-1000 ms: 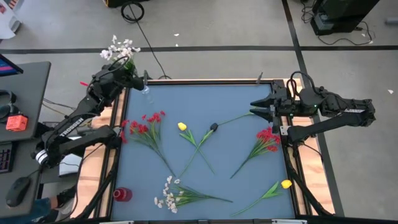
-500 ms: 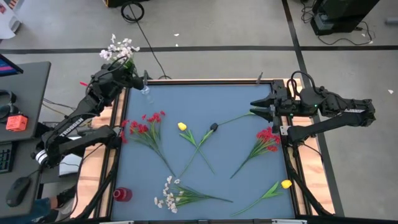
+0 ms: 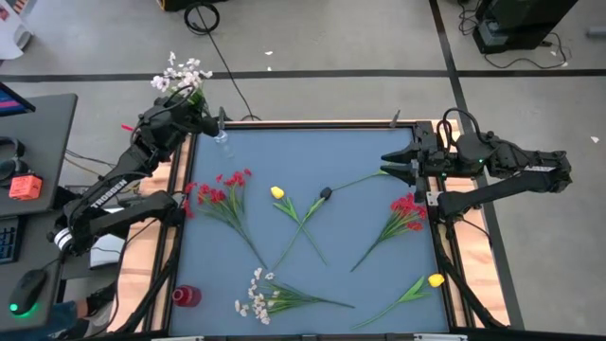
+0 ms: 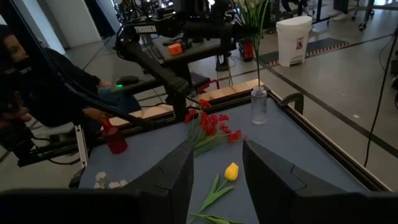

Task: Sort flowers into vase by color
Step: Put the top white flowers into the transparent vase

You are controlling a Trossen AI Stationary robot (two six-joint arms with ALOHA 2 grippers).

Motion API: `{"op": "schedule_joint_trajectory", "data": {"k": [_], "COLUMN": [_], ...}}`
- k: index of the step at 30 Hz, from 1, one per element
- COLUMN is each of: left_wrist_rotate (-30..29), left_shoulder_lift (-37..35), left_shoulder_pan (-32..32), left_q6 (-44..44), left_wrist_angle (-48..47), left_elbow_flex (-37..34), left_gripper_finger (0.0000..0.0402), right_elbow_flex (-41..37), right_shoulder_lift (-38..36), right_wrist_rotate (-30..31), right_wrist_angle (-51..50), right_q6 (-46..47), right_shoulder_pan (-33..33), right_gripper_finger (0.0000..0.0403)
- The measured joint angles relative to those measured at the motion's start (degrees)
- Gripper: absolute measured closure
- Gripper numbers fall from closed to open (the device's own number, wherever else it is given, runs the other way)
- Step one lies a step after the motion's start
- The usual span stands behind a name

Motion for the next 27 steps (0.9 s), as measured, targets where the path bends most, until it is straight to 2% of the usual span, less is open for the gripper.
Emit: {"op": "schedule_joint_trajectory", "data": {"k": [12, 27], "left_wrist_rotate": [2.65, 2.54], "left_shoulder_lift": [0.15, 1.53], "left_shoulder_pan": [0.0, 1.93], "left_q6": [-0.74, -3.71], "left_wrist_angle": [-0.2, -3.86], "left_elbow_flex": [0.02, 0.11], "left_gripper_finger": [0.0383, 0.0383], "right_elbow_flex": [0.0, 0.0], "right_shoulder_lift": [0.0, 0.0], "right_wrist_rotate": [0.0, 0.0], "right_wrist_angle": [0.0, 0.0], "right_q6": [-0.01, -0.01], "right_shoulder_pan": [0.01, 0.0], "right_gripper_finger": [0.0256, 0.0256]}}
